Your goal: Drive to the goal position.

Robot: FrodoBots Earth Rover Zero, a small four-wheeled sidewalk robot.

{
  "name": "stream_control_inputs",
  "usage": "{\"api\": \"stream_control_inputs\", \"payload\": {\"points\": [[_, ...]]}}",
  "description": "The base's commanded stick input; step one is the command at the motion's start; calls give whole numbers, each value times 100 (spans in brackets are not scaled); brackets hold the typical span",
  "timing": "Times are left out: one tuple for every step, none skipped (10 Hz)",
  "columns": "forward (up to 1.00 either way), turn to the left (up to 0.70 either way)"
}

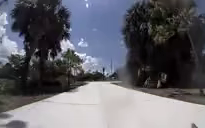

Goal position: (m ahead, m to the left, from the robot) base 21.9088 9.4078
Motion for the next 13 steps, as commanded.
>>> {"api": "stream_control_inputs", "payload": {"points": [[85,0],[85,0],[85,0],[85,0],[85,0],[85,0],[85,0],[85,0],[85,0],[85,0],[85,0],[85,0],[85,0]]}}
